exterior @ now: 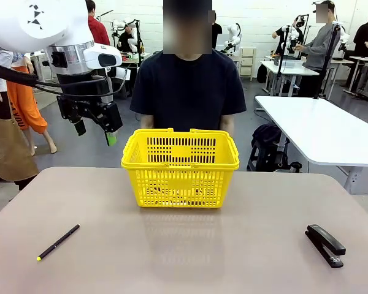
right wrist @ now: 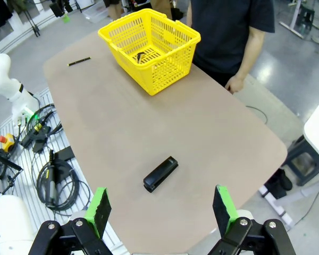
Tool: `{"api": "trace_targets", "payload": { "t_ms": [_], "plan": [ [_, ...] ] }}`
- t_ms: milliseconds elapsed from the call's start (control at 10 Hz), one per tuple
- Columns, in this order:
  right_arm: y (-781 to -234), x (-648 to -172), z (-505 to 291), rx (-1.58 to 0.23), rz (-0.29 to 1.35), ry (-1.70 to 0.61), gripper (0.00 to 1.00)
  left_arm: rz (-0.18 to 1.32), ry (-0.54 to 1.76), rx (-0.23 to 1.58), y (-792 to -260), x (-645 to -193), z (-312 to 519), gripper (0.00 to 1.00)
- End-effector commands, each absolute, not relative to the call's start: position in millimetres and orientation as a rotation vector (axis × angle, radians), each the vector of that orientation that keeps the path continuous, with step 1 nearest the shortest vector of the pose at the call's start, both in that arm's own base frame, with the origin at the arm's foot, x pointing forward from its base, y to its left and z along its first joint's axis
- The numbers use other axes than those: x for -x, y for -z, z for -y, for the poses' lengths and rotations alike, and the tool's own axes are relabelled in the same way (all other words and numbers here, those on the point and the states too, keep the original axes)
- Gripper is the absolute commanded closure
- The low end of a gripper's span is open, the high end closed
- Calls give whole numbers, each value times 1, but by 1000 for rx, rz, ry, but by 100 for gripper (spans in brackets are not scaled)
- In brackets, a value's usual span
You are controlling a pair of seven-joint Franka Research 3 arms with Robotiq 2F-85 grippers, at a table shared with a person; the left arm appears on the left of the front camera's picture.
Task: Place the items the person wants into the basket.
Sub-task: Pick up the item the person points to and place it in the Market Basket.
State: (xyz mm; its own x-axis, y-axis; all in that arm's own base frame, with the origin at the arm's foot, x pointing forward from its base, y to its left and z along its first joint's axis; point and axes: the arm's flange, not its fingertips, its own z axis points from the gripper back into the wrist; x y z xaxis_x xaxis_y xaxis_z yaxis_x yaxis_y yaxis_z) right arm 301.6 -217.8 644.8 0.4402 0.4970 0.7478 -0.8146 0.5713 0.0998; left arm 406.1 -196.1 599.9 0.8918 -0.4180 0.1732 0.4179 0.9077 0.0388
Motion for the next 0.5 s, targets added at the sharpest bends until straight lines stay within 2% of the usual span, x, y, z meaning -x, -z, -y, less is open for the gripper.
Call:
{"api": "trace_targets", "payload": {
  "t_ms": [0,300,400],
  "plan": [
    [-645,-301,218,-498,746,-863,0,184,422,1,-601,-404,194,0],
    [-645,-301,218,-498,746,-863,0,182,433,0,-601,-406,196,0],
    [-645,-301,218,-498,746,-863,0,129,517,175,-616,-405,163,0]
  ]
}}
